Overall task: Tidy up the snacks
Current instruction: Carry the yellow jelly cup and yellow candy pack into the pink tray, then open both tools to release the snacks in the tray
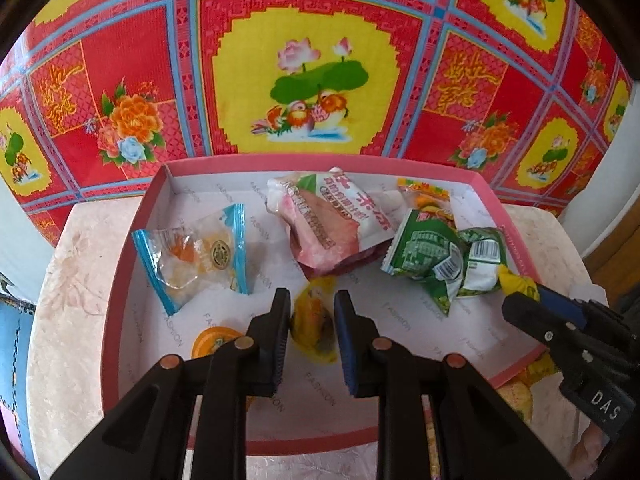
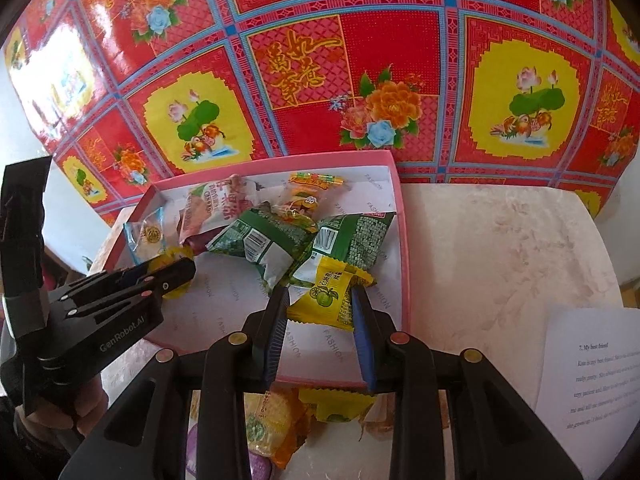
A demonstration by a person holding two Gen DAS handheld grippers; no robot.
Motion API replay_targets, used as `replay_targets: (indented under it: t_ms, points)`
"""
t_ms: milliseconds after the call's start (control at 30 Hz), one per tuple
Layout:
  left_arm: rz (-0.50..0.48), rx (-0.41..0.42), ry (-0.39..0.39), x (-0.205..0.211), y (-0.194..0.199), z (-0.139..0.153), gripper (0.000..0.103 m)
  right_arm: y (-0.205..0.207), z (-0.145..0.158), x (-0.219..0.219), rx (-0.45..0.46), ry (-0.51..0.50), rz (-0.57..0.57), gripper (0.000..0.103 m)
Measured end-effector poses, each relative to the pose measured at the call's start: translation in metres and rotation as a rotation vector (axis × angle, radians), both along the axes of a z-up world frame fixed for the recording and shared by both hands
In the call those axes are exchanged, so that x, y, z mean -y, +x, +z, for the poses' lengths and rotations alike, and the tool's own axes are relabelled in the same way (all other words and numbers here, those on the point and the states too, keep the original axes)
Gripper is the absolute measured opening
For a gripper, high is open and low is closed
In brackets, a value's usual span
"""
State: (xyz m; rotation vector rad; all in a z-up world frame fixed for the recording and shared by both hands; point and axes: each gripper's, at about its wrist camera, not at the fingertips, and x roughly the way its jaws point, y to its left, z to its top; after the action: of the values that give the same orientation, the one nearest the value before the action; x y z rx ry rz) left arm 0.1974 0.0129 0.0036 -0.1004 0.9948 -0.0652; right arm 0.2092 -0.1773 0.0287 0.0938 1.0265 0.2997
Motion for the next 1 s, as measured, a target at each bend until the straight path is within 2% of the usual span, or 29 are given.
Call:
replay_targets:
  t_ms: [100,267,333,467,833,1000]
  points:
    - [0.003,-0.011,-0.018,-0.001,0.000,0.000,0.037,0.000,0.000,0.000,-0.009,0.011,-0.002,0.033]
    - [-0.009,-0.001,-0.012,0.002,-0.005,0.008,0.043,-0.002,0.004,-0.002,-0.007,0.009,-0.002,0.035]
    - [-0.017,0.008,-0.013,0.003,-0.010,0.013,0.046,-0.005,0.008,-0.002,0.004,0.008,0.001,0.042]
    - [-0.032,0.028,-0.010,0.004,-0.020,0.024,0.054,-0.010,0.018,-0.005,0.027,-0.001,0.012,0.045]
    - [-0.028,0.076,-0.033,0.001,-0.060,0.057,0.057,-0.039,0.048,-0.008,0.079,0.007,0.032,0.046]
    - [-0.014,0.078,-0.056,0.004,-0.074,0.062,0.058,-0.057,0.053,-0.005,0.076,0.014,0.027,0.046]
